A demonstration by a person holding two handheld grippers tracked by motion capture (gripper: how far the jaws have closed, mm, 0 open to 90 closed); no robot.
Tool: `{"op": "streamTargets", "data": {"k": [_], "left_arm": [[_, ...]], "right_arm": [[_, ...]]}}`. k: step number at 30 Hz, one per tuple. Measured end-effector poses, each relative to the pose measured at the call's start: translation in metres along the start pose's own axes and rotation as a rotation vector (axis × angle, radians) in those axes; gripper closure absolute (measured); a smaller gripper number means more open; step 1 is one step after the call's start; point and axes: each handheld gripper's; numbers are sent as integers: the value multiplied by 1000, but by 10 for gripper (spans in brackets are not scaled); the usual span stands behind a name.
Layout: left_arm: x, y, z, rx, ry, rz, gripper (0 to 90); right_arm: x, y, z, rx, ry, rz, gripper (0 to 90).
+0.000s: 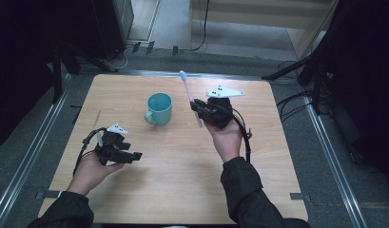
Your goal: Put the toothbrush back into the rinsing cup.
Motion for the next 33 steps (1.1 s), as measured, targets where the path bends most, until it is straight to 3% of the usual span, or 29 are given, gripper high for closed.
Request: {"op": "streamTargets", "data": {"k": [9, 20, 33], "left_arm": [[0, 0, 0, 5, -2, 1, 345], [0, 0, -1, 5, -4, 2, 345], [1, 0, -1, 14, -9, -1, 345]], "right_arm": [[-7, 2, 4, -5, -73, 17, 792], [-19, 10, 8, -1, -136, 4, 792], [-33, 13, 22, -18, -166, 18, 792]]}}
Point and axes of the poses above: each handheld gripper's, and its own axes: z roughly forward along the jaws, x roughly out of its underside, y roughly to its left, and after that the axes turned 13 degrees about y, right-handed
